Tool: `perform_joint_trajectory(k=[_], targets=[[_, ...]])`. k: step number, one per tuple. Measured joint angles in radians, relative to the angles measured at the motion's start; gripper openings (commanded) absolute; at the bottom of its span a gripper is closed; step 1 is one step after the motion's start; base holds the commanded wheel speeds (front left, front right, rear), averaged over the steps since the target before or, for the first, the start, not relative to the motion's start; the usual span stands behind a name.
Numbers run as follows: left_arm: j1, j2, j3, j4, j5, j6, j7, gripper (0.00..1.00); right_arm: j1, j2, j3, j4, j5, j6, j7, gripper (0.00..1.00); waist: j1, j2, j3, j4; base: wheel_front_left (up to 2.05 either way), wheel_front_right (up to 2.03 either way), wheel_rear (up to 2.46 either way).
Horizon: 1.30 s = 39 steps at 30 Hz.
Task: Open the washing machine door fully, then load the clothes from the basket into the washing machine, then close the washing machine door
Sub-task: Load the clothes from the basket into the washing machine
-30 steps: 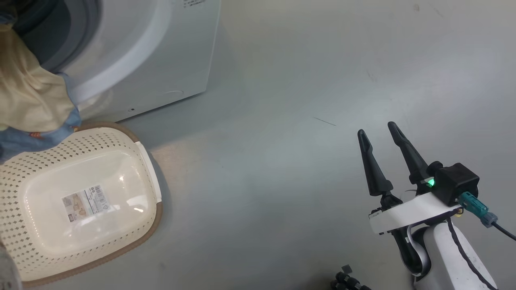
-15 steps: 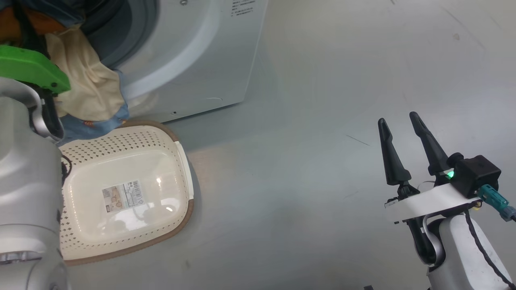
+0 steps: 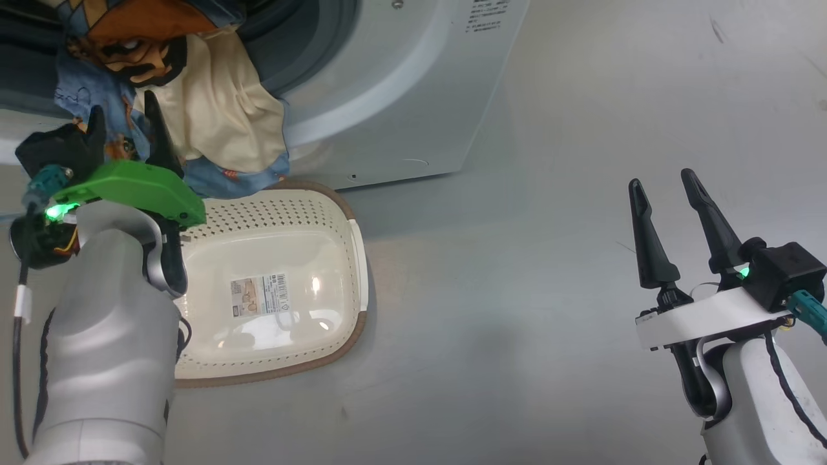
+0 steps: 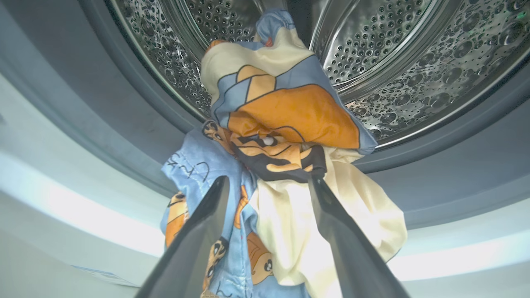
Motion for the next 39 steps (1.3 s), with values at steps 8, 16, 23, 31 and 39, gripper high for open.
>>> perform_joint_trajectory(k=[8, 16, 23, 31, 39], targets=[[0.134, -0.001, 0.005, -0.139, -0.001, -0.006, 0.000, 1.00, 0.000, -0.001, 0.013, 0.003, 0.000, 0.000, 0.000, 1.00, 0.0000, 0.0000, -0.032, 0.040, 0.00, 0.00, 0.00], [0.264, -0.001, 0.010, -0.232, -0.005, -0.014, 0.000, 1.00, 0.001, -0.001, 0.015, 0.008, 0.000, 0.000, 0.000, 1.00, 0.0000, 0.0000, -0.054, 0.046, 0.00, 0.00, 0.00], [0.393, -0.002, 0.014, -0.346, -0.009, -0.014, 0.000, 1.00, 0.011, -0.002, 0.006, 0.011, 0.000, 0.000, 0.000, 1.00, 0.0000, 0.0000, -0.084, 0.043, 0.00, 0.00, 0.00], [0.512, -0.002, -0.009, -0.444, -0.008, -0.012, 0.000, 1.00, 0.048, -0.006, -0.023, 0.012, 0.000, 0.000, 0.000, 1.00, -0.0001, 0.0000, -0.114, 0.049, 0.00, 0.00, 0.00], [0.595, -0.001, -0.032, -0.546, -0.007, -0.006, 0.000, 1.00, 0.072, -0.007, -0.032, 0.019, 0.000, 0.000, 0.000, 1.00, 0.0000, 0.0000, -0.122, 0.071, 0.00, 0.00, 0.00]])
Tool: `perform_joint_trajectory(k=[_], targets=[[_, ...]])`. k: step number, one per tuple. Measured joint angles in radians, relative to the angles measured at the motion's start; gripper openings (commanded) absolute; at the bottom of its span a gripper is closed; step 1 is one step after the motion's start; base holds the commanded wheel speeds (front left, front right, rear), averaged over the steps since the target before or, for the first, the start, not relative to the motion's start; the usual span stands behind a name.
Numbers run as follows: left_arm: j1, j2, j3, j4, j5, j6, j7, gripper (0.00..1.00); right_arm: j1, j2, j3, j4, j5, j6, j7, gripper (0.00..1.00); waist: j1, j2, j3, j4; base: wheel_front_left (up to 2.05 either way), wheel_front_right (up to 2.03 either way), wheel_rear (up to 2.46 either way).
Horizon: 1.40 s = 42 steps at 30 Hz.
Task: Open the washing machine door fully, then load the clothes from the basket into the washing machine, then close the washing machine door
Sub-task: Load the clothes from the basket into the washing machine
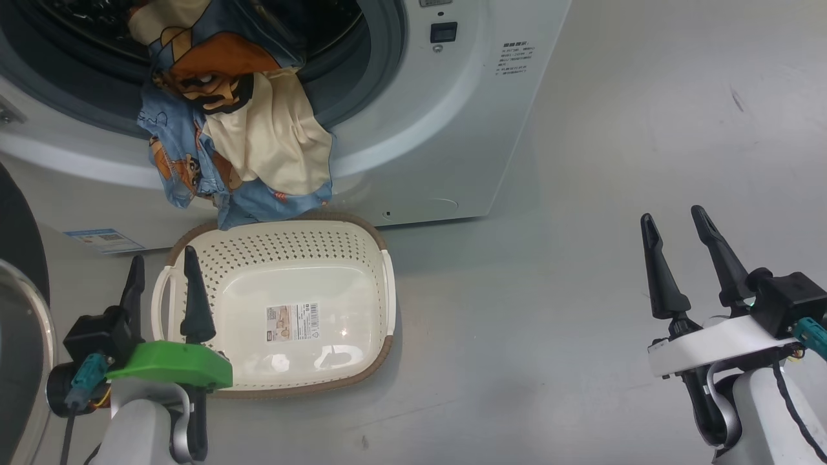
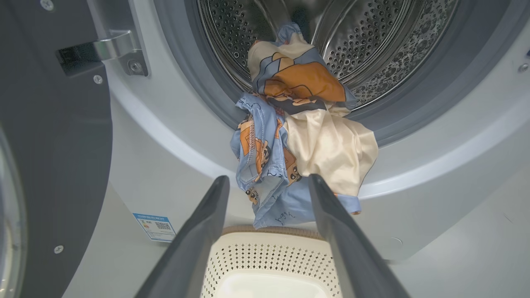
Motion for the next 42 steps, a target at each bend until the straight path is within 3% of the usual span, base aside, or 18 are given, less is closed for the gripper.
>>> perform_joint_trajectory(k=[23, 34, 42], targets=[[0.109, 0.000, -0.023, -0.156, 0.000, 0.039, 0.000, 1.00, 0.002, 0.005, 0.017, 0.051, 0.000, 0.000, 0.000, 1.00, 0.0000, 0.0000, 0.023, -0.007, 0.00, 0.00, 0.00], [0.106, 0.000, -0.016, -0.141, -0.001, 0.051, 0.000, 1.00, -0.014, 0.025, 0.046, 0.055, 0.000, 0.000, 0.000, 1.00, 0.0000, 0.0000, 0.039, -0.064, 0.00, 0.00, 0.00], [0.061, 0.026, 0.043, -0.082, -0.023, 0.064, 0.023, 1.00, -0.025, 0.042, 0.059, 0.056, 0.002, 0.000, 0.000, 1.00, 0.0000, 0.0000, 0.059, -0.131, 0.00, 0.00, 0.00]])
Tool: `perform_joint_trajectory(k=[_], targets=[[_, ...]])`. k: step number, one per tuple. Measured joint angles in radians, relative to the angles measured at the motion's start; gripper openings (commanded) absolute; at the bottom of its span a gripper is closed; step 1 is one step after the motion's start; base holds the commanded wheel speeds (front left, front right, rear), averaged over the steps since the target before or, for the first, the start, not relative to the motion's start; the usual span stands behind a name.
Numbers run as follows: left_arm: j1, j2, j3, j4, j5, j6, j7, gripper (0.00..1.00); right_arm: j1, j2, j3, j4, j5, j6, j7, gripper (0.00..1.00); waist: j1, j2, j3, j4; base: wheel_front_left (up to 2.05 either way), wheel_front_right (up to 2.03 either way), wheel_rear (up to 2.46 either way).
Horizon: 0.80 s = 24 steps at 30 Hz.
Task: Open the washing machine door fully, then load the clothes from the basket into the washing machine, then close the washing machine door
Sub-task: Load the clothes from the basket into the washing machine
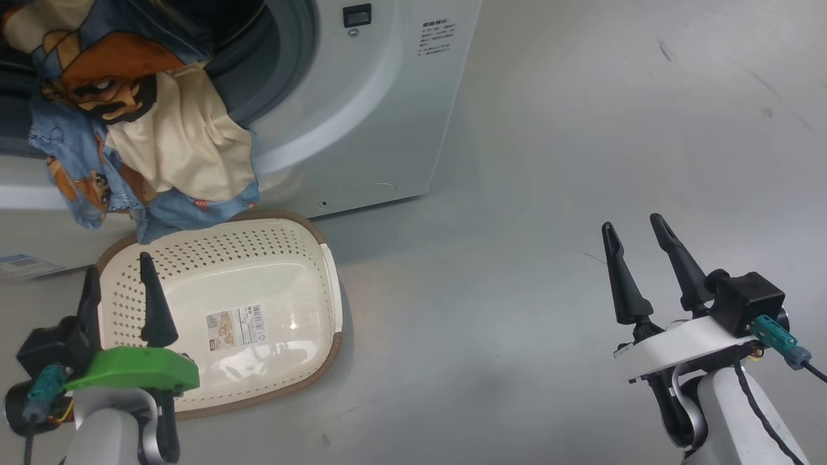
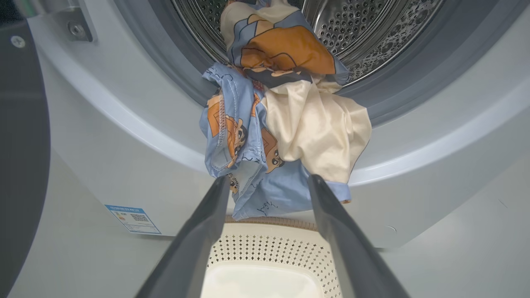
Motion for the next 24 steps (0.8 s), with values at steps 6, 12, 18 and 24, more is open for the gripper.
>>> perform_joint_trajectory(k=[6, 12, 18, 24], targets=[[-0.085, 0.023, 0.026, 0.031, -0.015, 0.000, 0.026, 1.00, -0.002, 0.002, 0.000, 0.000, 0.002, 0.000, 0.000, 1.00, 0.0000, 0.0000, 0.027, -0.052, 0.00, 0.00, 0.00], [-0.174, 0.053, 0.047, 0.071, -0.023, 0.000, 0.044, 1.00, -0.025, 0.009, -0.004, -0.004, 0.008, 0.000, 0.000, 1.00, 0.0000, 0.0000, 0.072, -0.100, 0.00, 0.00, 0.00], [-0.226, 0.064, 0.072, 0.129, -0.055, -0.001, 0.062, 1.00, -0.036, 0.015, -0.006, -0.005, 0.008, 0.000, 0.000, 1.00, 0.0000, 0.0000, 0.110, -0.132, 0.00, 0.00, 0.00], [-0.261, 0.069, 0.088, 0.176, -0.059, 0.000, 0.061, 1.00, -0.046, 0.017, -0.018, -0.007, 0.008, 0.000, 0.000, 1.00, 0.0000, 0.0000, 0.134, -0.146, 0.00, 0.00, 0.00]])
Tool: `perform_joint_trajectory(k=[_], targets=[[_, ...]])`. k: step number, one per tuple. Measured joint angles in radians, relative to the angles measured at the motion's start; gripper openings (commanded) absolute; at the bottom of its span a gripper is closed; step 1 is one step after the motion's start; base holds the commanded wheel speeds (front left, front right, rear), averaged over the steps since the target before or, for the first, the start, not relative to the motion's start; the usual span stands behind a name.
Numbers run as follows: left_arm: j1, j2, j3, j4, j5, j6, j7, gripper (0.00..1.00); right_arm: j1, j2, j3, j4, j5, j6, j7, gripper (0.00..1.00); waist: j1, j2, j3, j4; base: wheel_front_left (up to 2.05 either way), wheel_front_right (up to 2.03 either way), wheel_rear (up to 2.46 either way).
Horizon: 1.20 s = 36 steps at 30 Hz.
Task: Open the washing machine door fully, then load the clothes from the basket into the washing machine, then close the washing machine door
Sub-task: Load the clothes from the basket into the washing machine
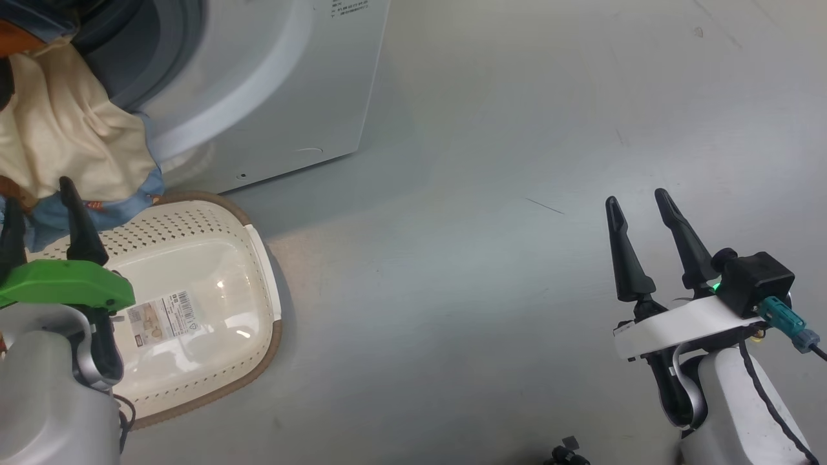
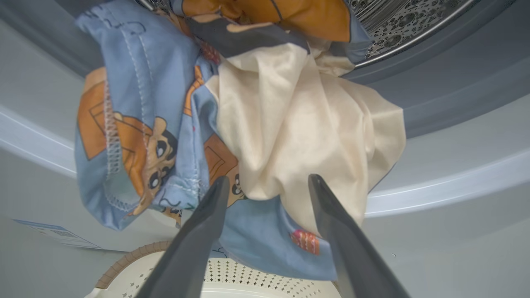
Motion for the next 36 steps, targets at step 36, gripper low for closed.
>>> perform_joint_trajectory(k=[36], targets=[[-0.210, 0.045, 0.025, 0.220, 0.010, 0.018, -0.044, 1.00, -0.017, -0.014, 0.013, -0.012, -0.001, 0.000, 0.000, 1.00, 0.0000, 0.0000, 0.072, 0.001, 0.00, 0.00, 0.00]])
